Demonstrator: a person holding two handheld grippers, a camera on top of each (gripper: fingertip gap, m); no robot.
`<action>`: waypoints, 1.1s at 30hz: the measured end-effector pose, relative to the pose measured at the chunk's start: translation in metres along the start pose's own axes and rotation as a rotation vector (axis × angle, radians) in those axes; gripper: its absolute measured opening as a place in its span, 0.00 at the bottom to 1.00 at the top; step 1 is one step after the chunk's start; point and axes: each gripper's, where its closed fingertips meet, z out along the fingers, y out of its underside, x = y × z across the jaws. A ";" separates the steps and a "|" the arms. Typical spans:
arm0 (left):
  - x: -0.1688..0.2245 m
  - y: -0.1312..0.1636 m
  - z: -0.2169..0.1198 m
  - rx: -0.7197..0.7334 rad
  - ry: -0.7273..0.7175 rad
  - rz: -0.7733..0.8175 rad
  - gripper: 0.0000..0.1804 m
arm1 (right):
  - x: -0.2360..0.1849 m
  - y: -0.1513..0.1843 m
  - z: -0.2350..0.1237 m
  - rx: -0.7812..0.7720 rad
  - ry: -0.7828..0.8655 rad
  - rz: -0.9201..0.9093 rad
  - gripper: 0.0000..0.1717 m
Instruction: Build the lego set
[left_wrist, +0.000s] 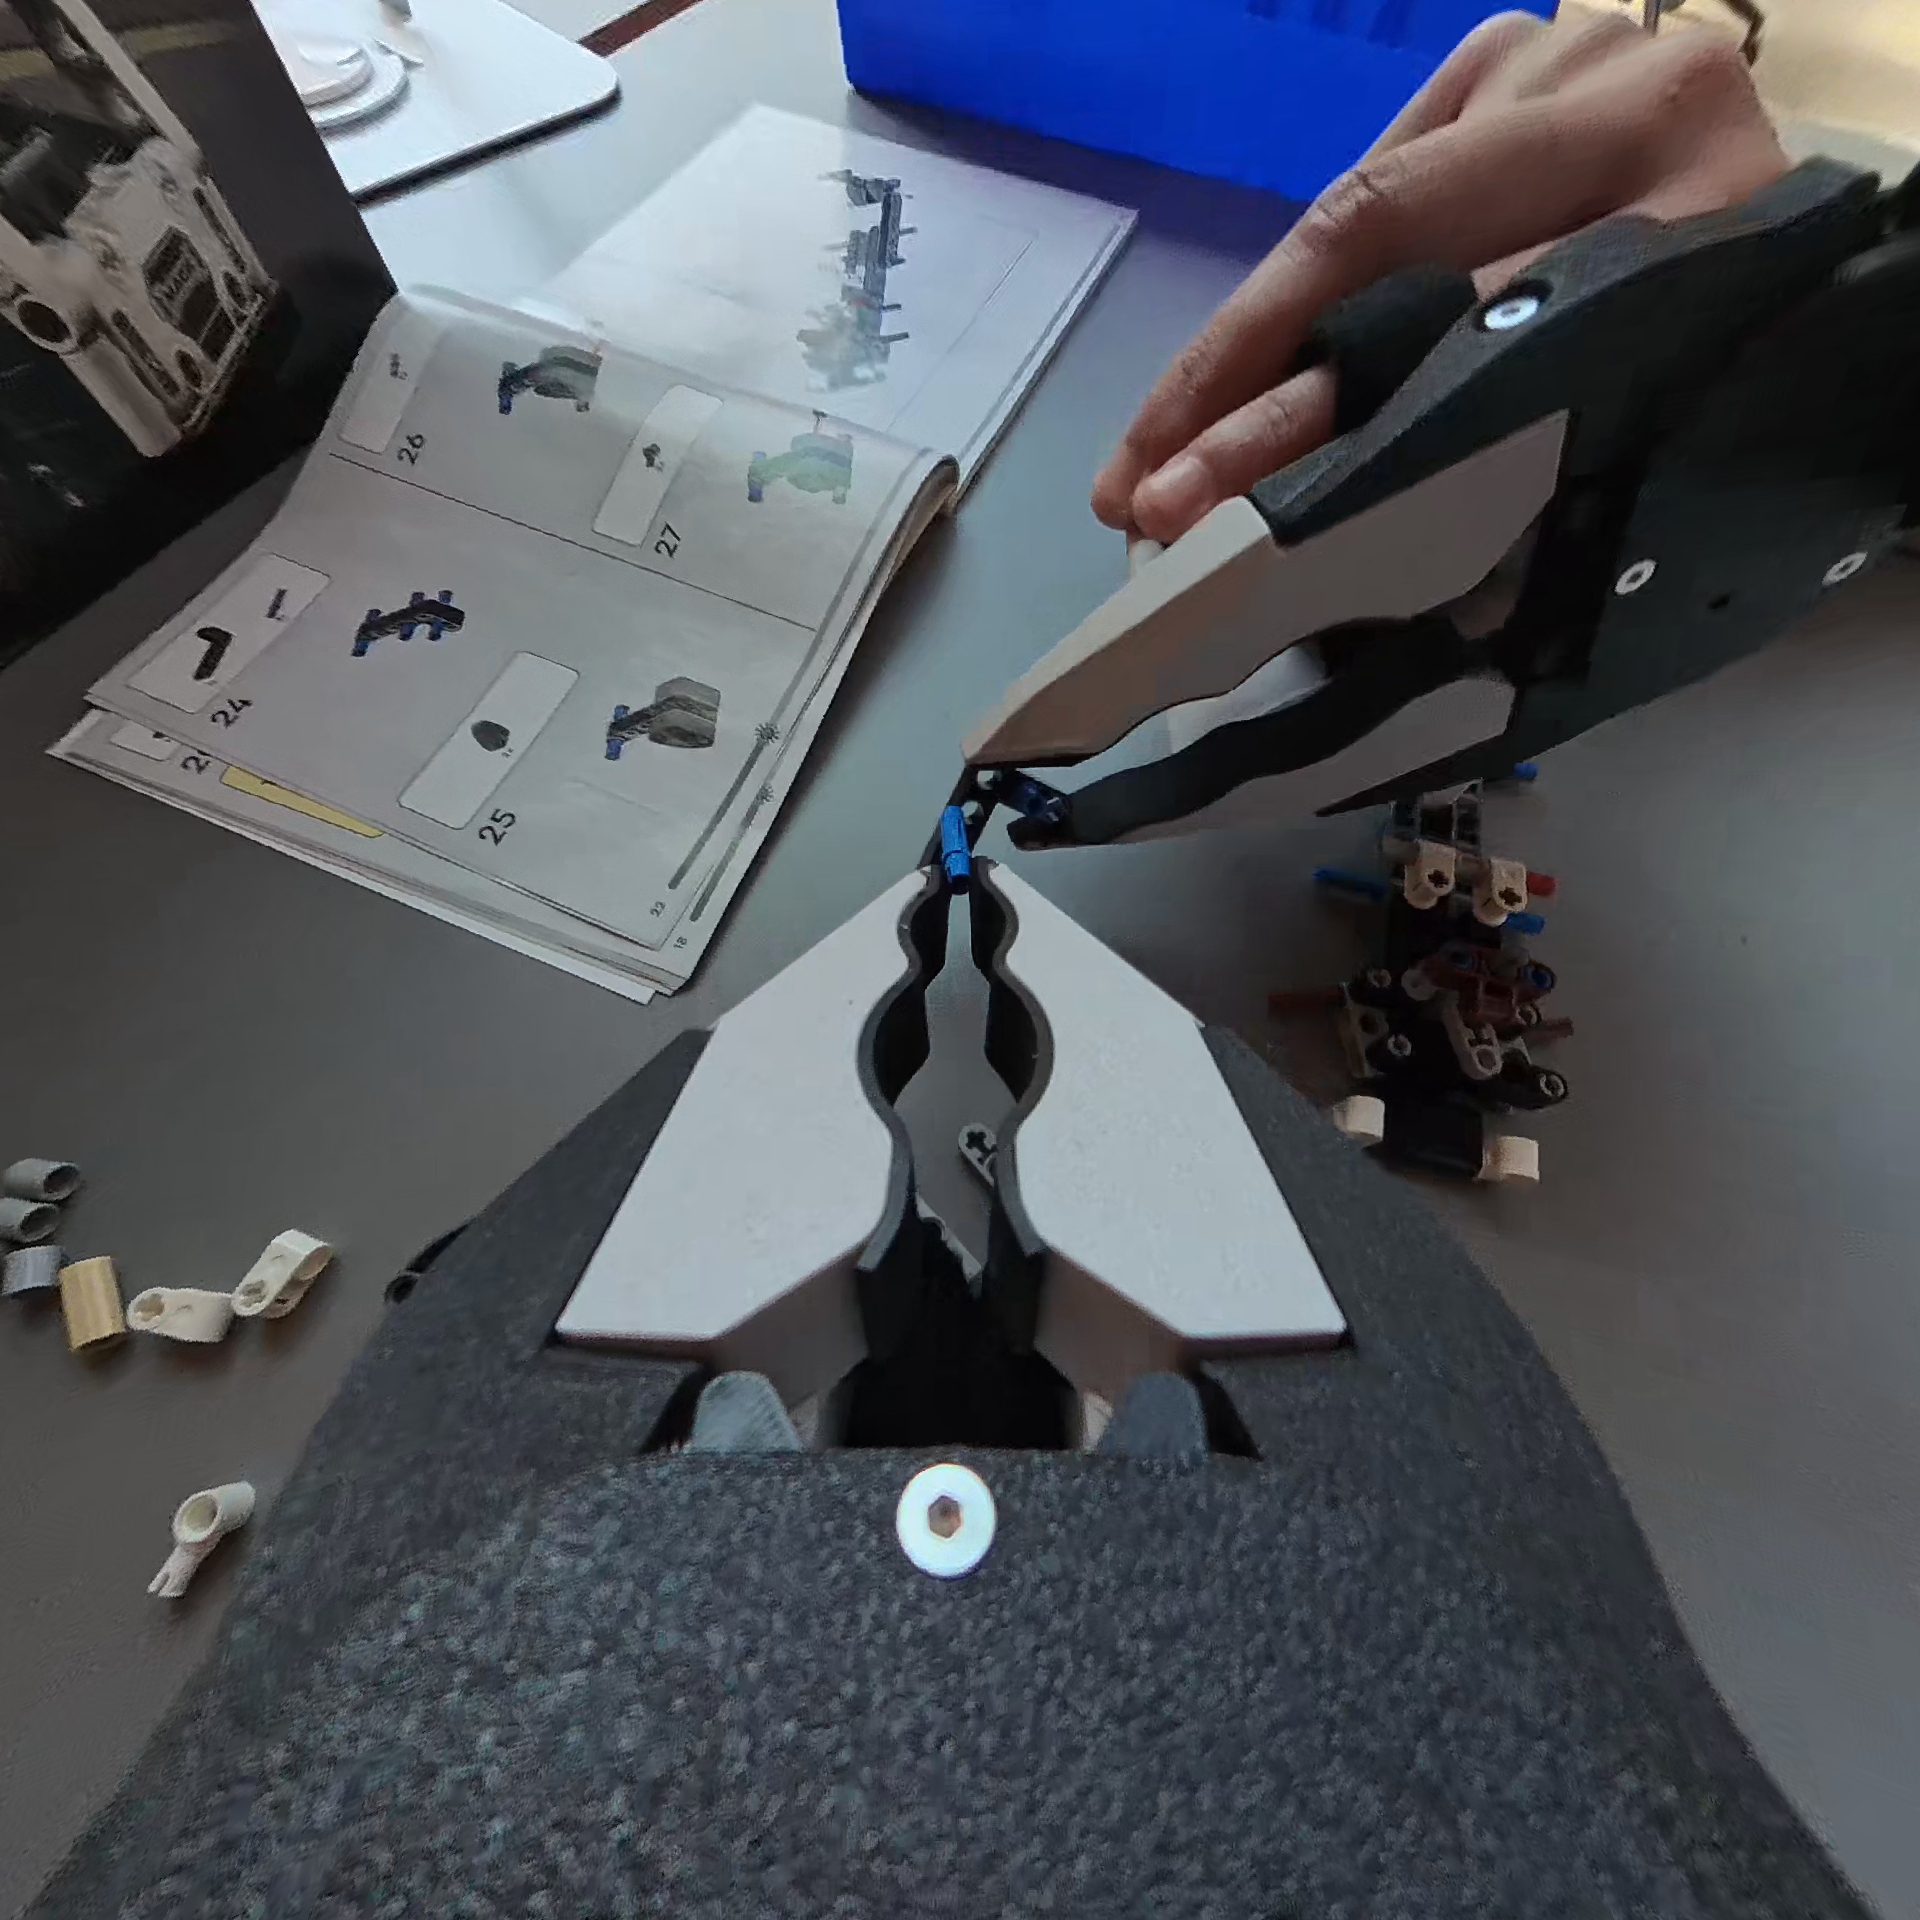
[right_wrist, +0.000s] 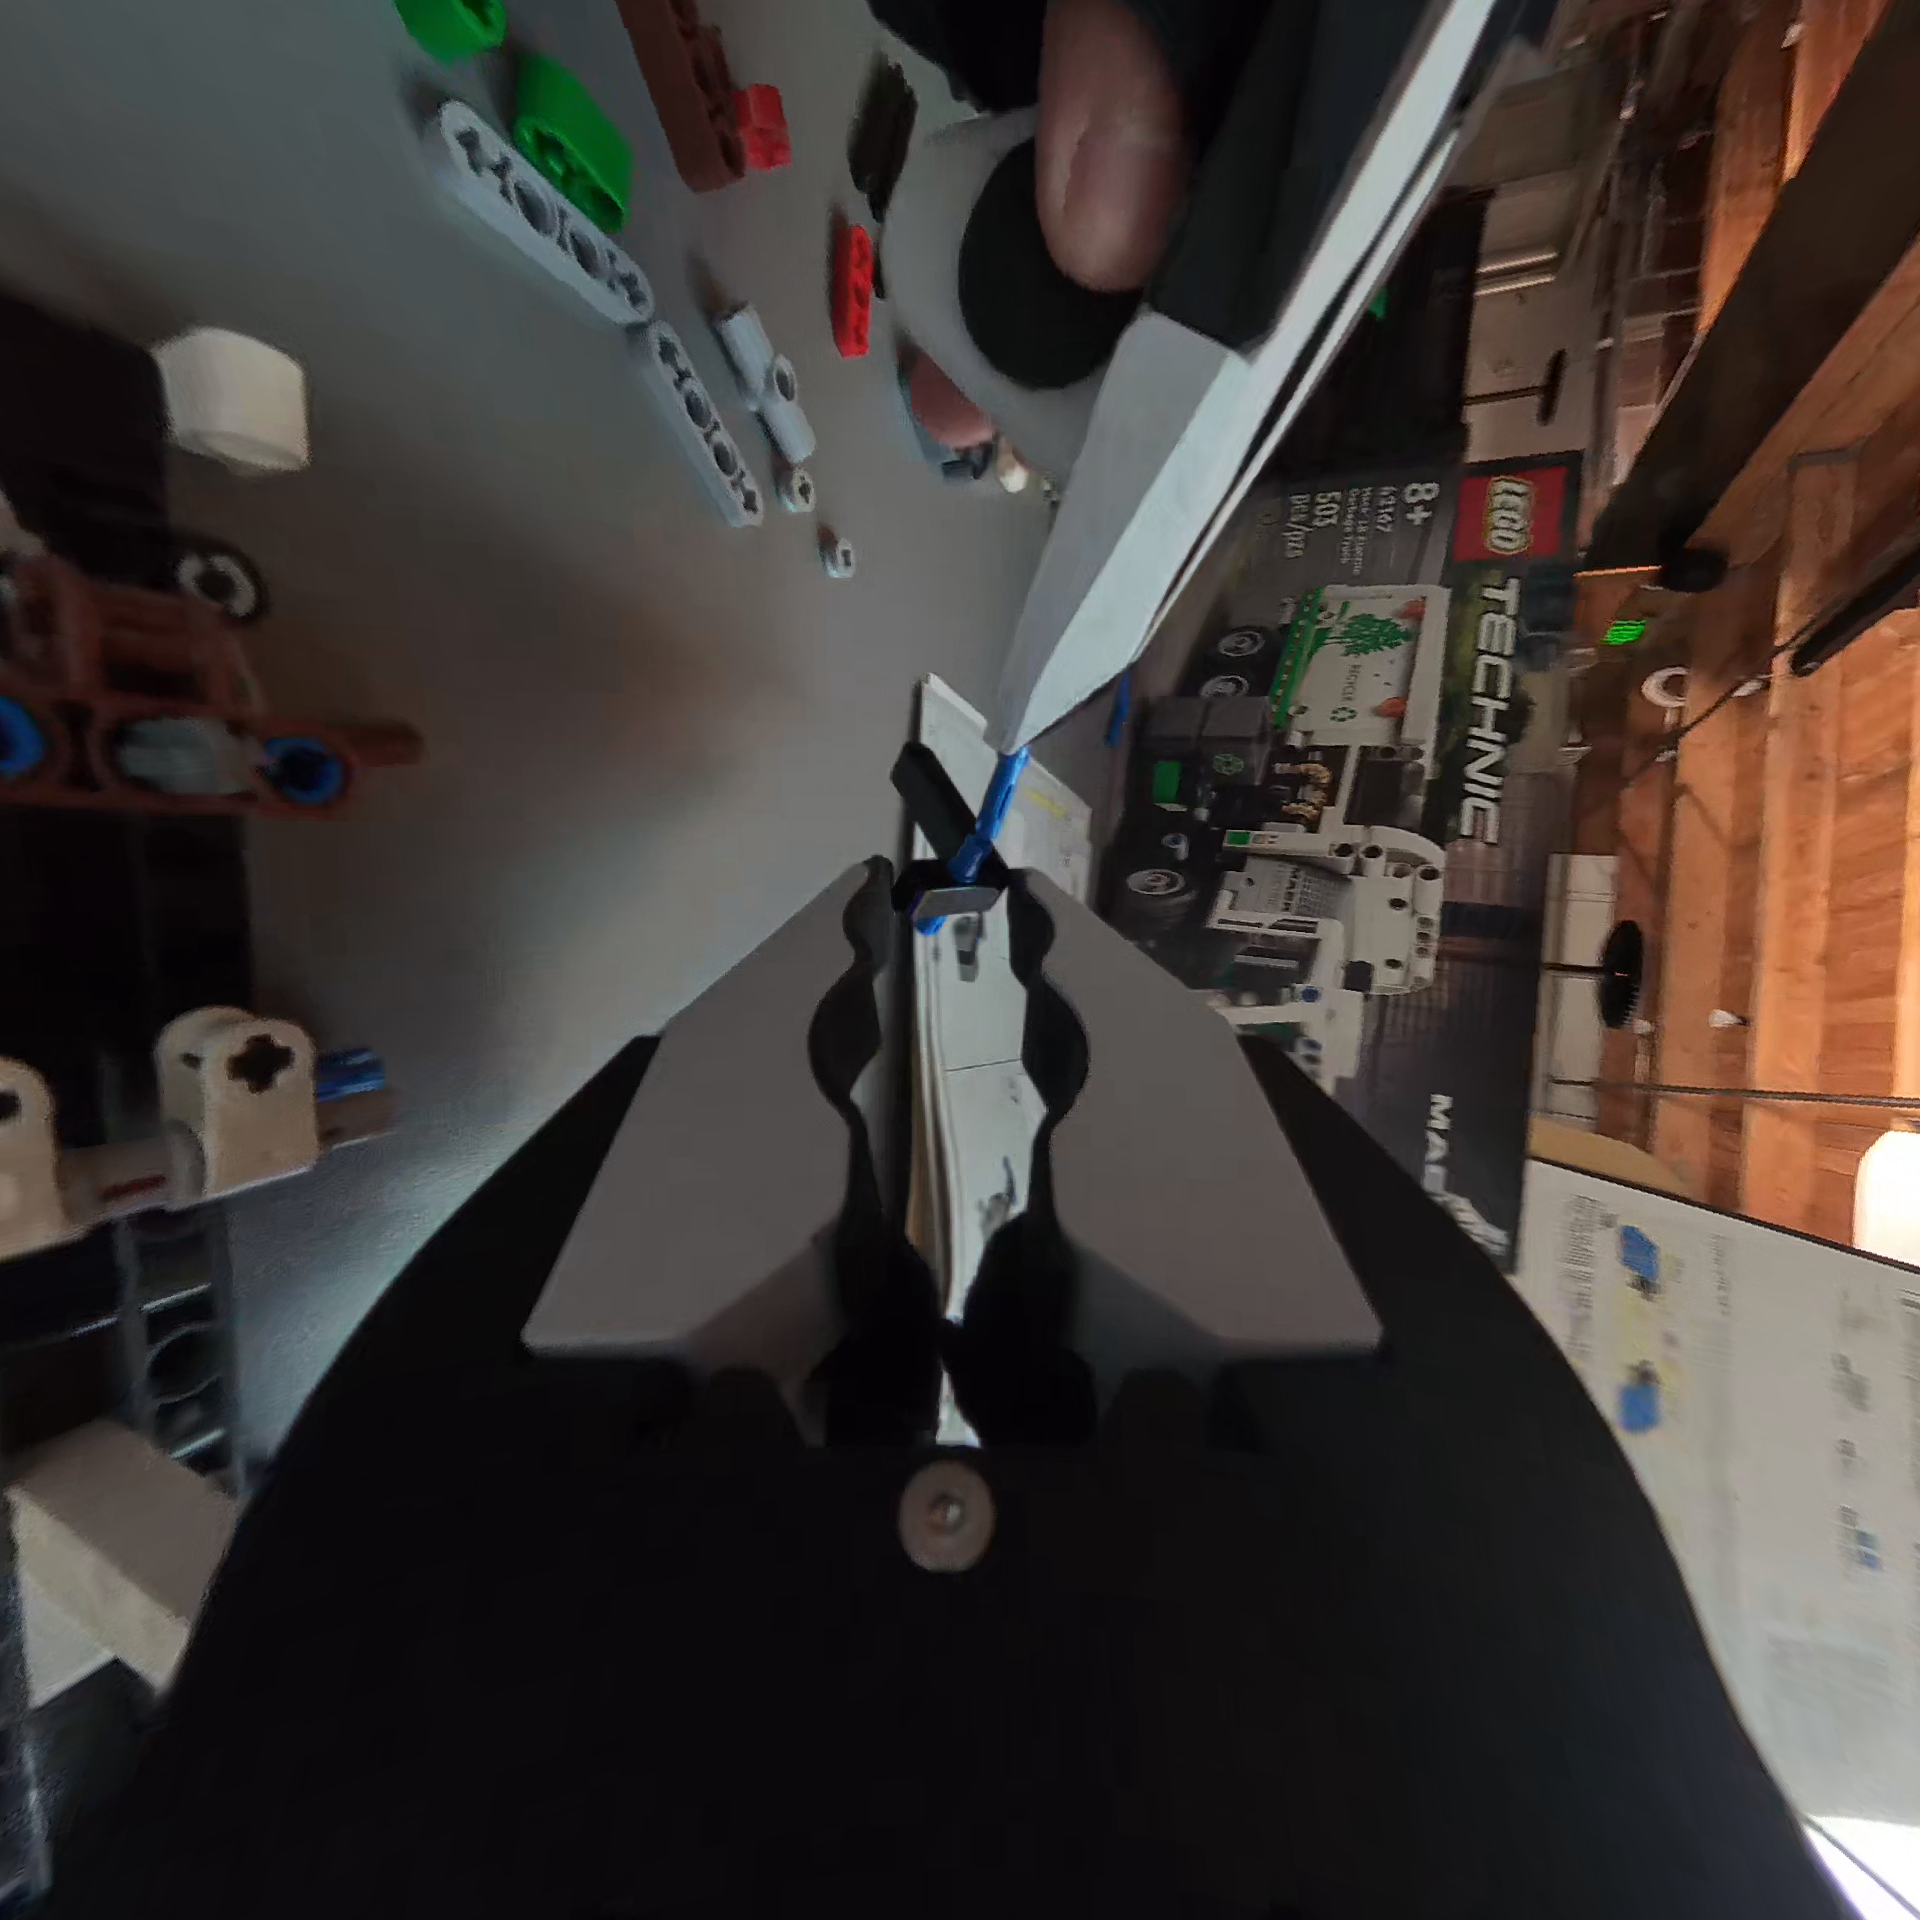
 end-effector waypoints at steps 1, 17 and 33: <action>0.000 0.002 0.000 -0.017 -0.002 0.013 0.02 | -0.004 -0.001 -0.001 0.014 -0.042 0.042 0.12; 0.047 -0.005 -0.008 0.018 0.250 0.162 0.01 | -0.002 0.002 -0.026 0.191 -0.175 0.197 0.12; 0.027 0.007 -0.005 -0.062 0.107 0.196 0.01 | -0.050 -0.008 -0.039 0.257 -0.701 0.564 0.13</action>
